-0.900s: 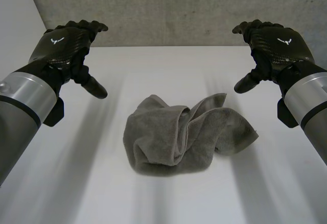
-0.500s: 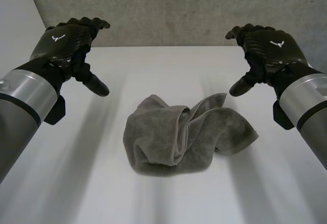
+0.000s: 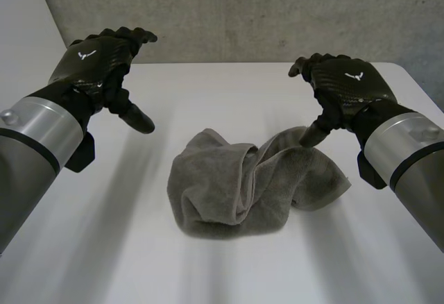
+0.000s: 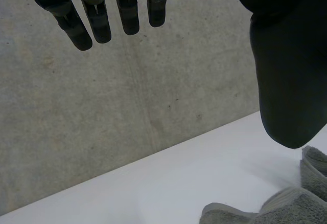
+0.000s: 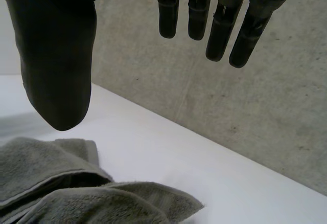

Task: Fold the towel.

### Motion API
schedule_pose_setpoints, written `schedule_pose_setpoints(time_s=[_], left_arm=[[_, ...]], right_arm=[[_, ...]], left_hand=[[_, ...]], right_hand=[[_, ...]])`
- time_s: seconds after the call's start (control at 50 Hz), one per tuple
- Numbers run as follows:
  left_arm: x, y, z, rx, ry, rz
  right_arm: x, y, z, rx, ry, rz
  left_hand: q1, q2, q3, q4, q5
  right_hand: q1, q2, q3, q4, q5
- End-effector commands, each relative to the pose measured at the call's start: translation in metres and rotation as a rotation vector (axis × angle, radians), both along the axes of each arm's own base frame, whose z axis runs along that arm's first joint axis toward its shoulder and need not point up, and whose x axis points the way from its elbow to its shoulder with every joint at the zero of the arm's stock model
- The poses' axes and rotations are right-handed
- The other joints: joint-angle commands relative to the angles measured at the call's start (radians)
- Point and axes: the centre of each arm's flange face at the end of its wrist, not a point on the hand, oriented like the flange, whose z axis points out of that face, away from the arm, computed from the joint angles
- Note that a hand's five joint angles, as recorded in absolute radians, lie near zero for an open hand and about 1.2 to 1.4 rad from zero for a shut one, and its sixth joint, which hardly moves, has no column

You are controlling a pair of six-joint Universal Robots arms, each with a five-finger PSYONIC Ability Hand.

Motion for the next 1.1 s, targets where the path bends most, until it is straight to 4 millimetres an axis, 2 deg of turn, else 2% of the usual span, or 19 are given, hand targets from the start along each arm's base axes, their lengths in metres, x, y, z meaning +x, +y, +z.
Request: schedule_pose_setpoints(time_s=[0.02, 0.72, 0.78, 0.8, 0.82, 0.84, 0.86, 0.88, 0.9, 0.92, 0.94, 0.96, 0.98, 1.0, 1.02, 1.04, 1.06, 1.08, 1.1], left_arm=[[-0.002, 0.002, 0.0, 0.007, 0.004, -0.011], [-0.006, 0.003, -0.007, 0.042, 0.006, -0.037], [-0.004, 0.003, -0.003, 0.026, 0.007, -0.029], [-0.005, 0.003, -0.006, 0.04, 0.007, -0.036], [-0.004, 0.003, -0.003, 0.026, 0.007, -0.029], [-0.005, 0.003, -0.006, 0.04, 0.007, -0.036], [-0.004, 0.003, -0.004, 0.028, 0.007, -0.029], [-0.005, 0.003, -0.005, 0.037, 0.008, -0.037], [-0.004, 0.003, -0.003, 0.026, 0.008, -0.03], [-0.005, 0.003, -0.005, 0.037, 0.008, -0.037], [-0.004, 0.003, -0.004, 0.029, 0.008, -0.031], [-0.005, 0.003, -0.005, 0.037, 0.008, -0.037], [-0.004, 0.003, -0.004, 0.029, 0.008, -0.032], [-0.005, 0.003, -0.004, 0.035, 0.01, -0.038], [-0.005, 0.003, -0.003, 0.029, 0.008, -0.032], [-0.005, 0.004, -0.004, 0.033, 0.01, -0.038], [-0.004, 0.003, -0.003, 0.028, 0.009, -0.032], [-0.005, 0.004, -0.004, 0.033, 0.01, -0.038], [-0.005, 0.003, -0.003, 0.029, 0.009, -0.033]], right_arm=[[0.004, 0.004, -0.003, 0.011, 0.019, 0.02], [0.013, 0.008, -0.004, -0.029, 0.076, 0.042], [0.01, 0.006, -0.004, -0.012, 0.056, 0.034], [0.013, 0.008, -0.005, -0.026, 0.078, 0.042], [0.01, 0.006, -0.004, -0.013, 0.057, 0.034], [0.013, 0.008, -0.005, -0.026, 0.078, 0.042], [0.01, 0.006, -0.004, -0.014, 0.059, 0.035], [0.013, 0.008, -0.005, -0.025, 0.079, 0.042], [0.01, 0.006, -0.004, -0.014, 0.059, 0.035], [0.013, 0.008, -0.006, -0.022, 0.08, 0.042], [0.011, 0.006, -0.005, -0.015, 0.063, 0.036], [0.013, 0.008, -0.006, -0.022, 0.08, 0.042], [0.011, 0.007, -0.005, -0.015, 0.064, 0.037], [0.013, 0.008, -0.006, -0.024, 0.08, 0.042], [0.011, 0.007, -0.005, -0.017, 0.066, 0.037], [0.013, 0.008, -0.006, -0.022, 0.08, 0.042], [0.011, 0.007, -0.005, -0.016, 0.066, 0.037], [0.013, 0.008, -0.006, -0.022, 0.08, 0.042], [0.011, 0.007, -0.005, -0.017, 0.068, 0.038]], left_hand=[[0.027, 0.026, 0.026, 0.028, 0.02], [0.066, 0.062, 0.064, 0.067, -0.131], [0.048, 0.041, 0.061, 0.039, 0.054], [0.069, 0.064, 0.067, 0.07, -0.129], [0.05, 0.042, 0.062, 0.04, 0.055], [0.069, 0.064, 0.067, 0.07, -0.129], [0.053, 0.045, 0.064, 0.042, 0.058], [0.069, 0.064, 0.067, 0.07, -0.129], [0.053, 0.045, 0.064, 0.042, 0.058], [0.069, 0.064, 0.067, 0.07, -0.129], [0.059, 0.05, 0.07, 0.046, 0.062], [0.069, 0.064, 0.067, 0.07, -0.129], [0.061, 0.053, 0.072, 0.047, 0.063], [0.069, 0.064, 0.067, 0.07, -0.129], [0.065, 0.057, 0.074, 0.049, 0.064], [0.069, 0.064, 0.067, 0.07, -0.129], [0.065, 0.057, 0.074, 0.049, 0.064], [0.069, 0.064, 0.067, 0.07, -0.129], [0.069, 0.062, 0.077, 0.056, 0.067]], right_hand=[[0.046, 0.047, 0.04, 0.042, 0.02], [0.208, 0.214, 0.19, 0.196, 0.111], [0.12, 0.131, 0.127, 0.13, 0.073], [0.208, 0.214, 0.19, 0.196, 0.111], [0.124, 0.135, 0.13, 0.133, 0.075], [0.208, 0.214, 0.19, 0.196, 0.111], [0.13, 0.142, 0.135, 0.139, 0.079], [0.208, 0.214, 0.19, 0.196, 0.111], [0.13, 0.142, 0.135, 0.139, 0.079], [0.208, 0.214, 0.19, 0.196, 0.111], [0.141, 0.154, 0.145, 0.149, 0.084], [0.208, 0.214, 0.19, 0.196, 0.111], [0.144, 0.158, 0.148, 0.152, 0.086], [0.208, 0.214, 0.19, 0.196, 0.111], [0.15, 0.163, 0.152, 0.156, 0.088], [0.208, 0.214, 0.19, 0.196, 0.111], [0.15, 0.163, 0.152, 0.156, 0.088], [0.208, 0.214, 0.19, 0.196, 0.111], [0.157, 0.171, 0.158, 0.162, 0.091]])
